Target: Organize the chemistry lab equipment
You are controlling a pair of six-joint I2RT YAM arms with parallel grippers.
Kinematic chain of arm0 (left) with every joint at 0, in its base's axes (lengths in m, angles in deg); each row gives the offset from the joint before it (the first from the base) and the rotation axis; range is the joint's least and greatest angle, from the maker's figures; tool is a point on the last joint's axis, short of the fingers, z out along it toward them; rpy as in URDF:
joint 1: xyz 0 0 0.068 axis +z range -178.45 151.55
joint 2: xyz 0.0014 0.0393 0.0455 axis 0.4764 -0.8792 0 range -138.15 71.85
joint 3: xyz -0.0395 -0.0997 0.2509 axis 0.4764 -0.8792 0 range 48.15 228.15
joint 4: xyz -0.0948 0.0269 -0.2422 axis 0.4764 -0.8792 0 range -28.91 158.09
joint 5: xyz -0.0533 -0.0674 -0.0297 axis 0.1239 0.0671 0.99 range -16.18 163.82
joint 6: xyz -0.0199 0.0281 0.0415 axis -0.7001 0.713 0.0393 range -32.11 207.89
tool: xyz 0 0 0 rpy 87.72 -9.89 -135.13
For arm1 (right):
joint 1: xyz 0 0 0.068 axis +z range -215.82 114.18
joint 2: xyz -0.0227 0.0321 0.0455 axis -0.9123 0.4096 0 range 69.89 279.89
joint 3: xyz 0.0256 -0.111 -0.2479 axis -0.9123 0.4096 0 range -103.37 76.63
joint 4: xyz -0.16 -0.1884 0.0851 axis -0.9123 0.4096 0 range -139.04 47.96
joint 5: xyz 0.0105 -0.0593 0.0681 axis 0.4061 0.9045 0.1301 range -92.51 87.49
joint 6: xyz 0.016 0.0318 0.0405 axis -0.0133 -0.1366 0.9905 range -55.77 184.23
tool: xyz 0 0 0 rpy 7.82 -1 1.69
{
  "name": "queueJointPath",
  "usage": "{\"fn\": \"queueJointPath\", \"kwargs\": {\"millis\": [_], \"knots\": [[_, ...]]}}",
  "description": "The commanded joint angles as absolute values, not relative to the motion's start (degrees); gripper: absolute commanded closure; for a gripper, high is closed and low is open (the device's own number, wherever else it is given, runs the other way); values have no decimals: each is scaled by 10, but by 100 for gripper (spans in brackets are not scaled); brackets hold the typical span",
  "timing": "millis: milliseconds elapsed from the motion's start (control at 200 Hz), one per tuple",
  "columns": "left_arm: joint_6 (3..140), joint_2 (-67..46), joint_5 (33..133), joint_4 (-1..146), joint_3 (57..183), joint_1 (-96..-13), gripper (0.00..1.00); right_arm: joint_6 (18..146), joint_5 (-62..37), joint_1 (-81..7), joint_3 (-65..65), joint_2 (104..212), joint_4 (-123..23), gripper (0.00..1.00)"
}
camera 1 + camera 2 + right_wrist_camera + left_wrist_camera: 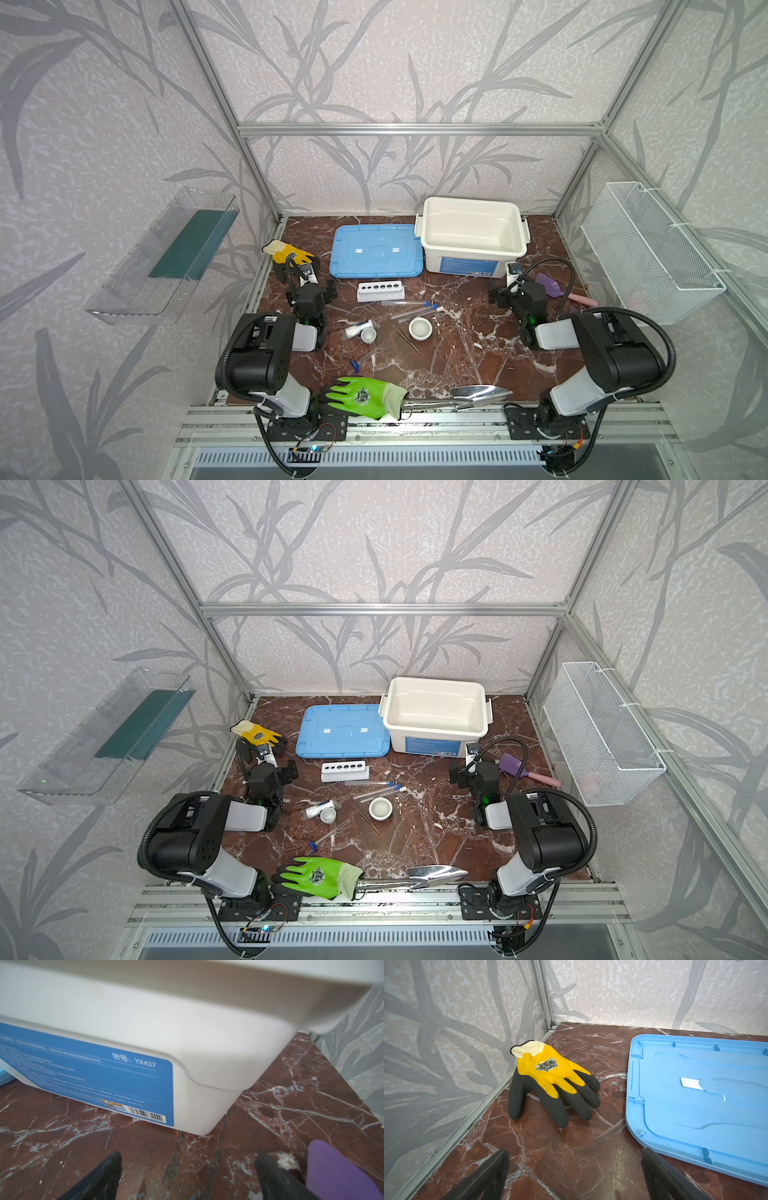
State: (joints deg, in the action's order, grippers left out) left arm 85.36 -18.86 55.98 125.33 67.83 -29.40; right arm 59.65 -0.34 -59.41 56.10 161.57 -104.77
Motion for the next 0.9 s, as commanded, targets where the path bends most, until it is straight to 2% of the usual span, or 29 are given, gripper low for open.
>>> {"fn": "queueJointPath", "kwargs": {"millis": [0,75,225,365,495,550,665,895], "knots": [[852,-186,564,1252,688,-291,3,594,-13,-597,550,1608,-1049,1],[852,-185,565,1252,689,-290,5,595,-14,-597,550,1608,-1049,0],[854,-184,565,1259,685,-291,10,599,-7,-597,550,1597,-1040,6],[849,-114,544,1229,669,-292,12,604,17,-597,547,1544,-992,9],[850,-37,519,1139,686,-297,15,606,52,-587,543,1499,-945,12],[853,-4,492,1103,699,-308,16,613,88,-571,535,1457,-882,13],[852,63,459,979,761,-339,18,655,92,-557,534,1364,-807,14],[879,96,445,772,878,-427,20,661,129,-494,504,1221,-625,17]]}}
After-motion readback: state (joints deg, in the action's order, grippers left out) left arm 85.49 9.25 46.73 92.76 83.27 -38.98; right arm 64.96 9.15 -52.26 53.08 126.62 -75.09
